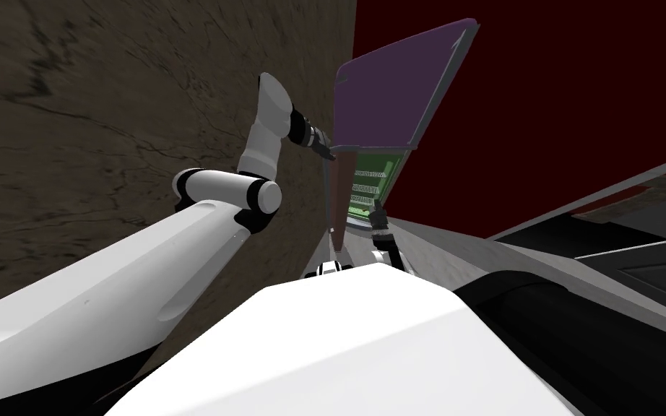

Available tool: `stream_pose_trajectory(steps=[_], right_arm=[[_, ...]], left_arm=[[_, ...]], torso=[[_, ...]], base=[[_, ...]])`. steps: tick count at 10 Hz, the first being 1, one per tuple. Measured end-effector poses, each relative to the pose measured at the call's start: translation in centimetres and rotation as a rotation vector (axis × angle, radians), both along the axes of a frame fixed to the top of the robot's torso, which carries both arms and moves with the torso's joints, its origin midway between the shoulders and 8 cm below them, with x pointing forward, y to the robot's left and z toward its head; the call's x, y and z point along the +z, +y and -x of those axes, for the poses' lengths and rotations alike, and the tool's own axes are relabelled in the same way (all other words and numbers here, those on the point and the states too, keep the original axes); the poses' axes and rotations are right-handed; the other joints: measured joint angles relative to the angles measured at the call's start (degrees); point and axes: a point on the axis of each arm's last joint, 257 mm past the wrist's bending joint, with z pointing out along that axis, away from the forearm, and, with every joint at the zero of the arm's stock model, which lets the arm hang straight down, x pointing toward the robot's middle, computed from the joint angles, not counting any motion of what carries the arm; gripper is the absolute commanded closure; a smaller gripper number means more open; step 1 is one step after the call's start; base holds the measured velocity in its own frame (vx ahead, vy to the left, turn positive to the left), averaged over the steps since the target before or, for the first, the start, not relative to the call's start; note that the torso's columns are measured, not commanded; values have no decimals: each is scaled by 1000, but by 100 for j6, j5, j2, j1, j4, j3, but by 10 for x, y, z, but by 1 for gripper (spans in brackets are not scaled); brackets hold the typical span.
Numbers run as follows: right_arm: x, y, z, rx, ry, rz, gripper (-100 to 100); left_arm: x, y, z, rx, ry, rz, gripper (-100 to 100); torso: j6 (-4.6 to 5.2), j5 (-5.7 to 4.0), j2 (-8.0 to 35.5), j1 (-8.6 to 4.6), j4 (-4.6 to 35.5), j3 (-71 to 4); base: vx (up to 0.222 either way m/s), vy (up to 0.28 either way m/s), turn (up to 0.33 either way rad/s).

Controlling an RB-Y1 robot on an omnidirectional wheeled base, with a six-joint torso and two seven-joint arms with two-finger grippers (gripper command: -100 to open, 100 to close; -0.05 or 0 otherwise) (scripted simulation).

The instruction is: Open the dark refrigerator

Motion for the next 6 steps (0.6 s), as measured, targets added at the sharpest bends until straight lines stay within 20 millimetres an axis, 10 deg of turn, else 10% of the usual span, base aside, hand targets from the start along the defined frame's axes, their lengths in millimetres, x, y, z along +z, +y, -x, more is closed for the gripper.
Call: stream_pose_trajectory(steps=[2, 3, 6], right_arm=[[0, 0, 0, 0, 0, 0, 0], [0, 0, 0, 0, 0, 0, 0], [0, 0, 0, 0, 0, 0, 0]], left_arm=[[8, -7, 11, -15, -1, -3, -100], [8, -9, 13, -19, 4, -3, 0], [8, -9, 14, -20, 4, -4, 0]], torso=[[-12, 17, -2, 40, 5, -3], [-13, 21, -2, 47, -2, -4], [-12, 15, 0, 36, -4, 2]], base=[[35, -3, 44], [0, 0, 0], [0, 0, 0]])
